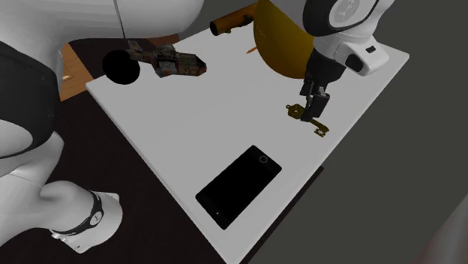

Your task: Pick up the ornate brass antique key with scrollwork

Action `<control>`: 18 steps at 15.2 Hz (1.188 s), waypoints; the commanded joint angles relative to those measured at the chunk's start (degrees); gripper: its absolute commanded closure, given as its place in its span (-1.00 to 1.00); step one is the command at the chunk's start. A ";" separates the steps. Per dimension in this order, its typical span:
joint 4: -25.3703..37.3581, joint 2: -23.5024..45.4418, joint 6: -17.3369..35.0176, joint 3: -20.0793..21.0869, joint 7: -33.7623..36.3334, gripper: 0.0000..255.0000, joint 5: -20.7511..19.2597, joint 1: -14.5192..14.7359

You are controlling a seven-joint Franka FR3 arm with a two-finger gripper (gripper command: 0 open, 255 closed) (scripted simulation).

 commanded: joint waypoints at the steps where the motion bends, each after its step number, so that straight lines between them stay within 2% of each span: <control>1: -1.29 0.23 1.45 -0.02 0.03 -1.00 -0.05 -0.04; 4: -2.43 0.28 2.64 -0.06 0.05 -1.00 -0.09 -0.13; 5: -2.31 0.32 2.55 -0.08 -0.01 1.00 -0.10 -0.16; 14: -2.42 0.29 2.63 -0.06 0.05 1.00 -0.10 -0.13; 18: 0.57 0.21 -0.41 0.04 0.01 1.00 -0.02 0.13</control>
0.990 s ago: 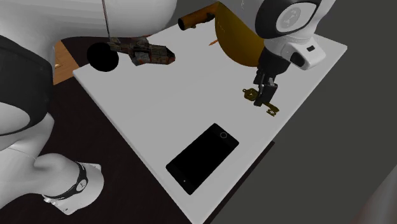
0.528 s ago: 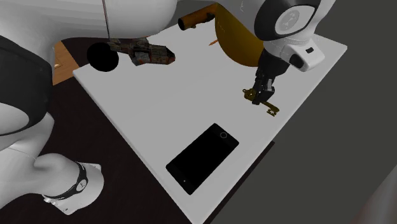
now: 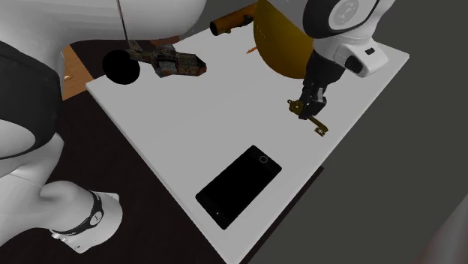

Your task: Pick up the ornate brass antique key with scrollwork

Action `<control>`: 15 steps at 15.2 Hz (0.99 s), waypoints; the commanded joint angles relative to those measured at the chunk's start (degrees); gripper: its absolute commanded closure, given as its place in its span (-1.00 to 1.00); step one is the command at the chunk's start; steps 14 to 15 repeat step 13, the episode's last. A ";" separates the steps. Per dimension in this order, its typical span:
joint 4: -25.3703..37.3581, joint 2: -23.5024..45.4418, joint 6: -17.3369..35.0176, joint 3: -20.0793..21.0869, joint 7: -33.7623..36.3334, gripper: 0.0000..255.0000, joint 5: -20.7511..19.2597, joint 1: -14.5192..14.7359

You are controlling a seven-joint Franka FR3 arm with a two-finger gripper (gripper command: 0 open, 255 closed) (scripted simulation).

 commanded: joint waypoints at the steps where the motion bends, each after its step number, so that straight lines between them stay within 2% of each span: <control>1: 1.45 -0.06 -1.50 0.06 0.01 1.00 0.04 0.15; 11: 11.20 1.22 -9.94 0.16 0.08 1.00 -0.36 1.46; 15: 11.37 1.26 -10.08 0.16 0.09 1.00 -0.37 1.48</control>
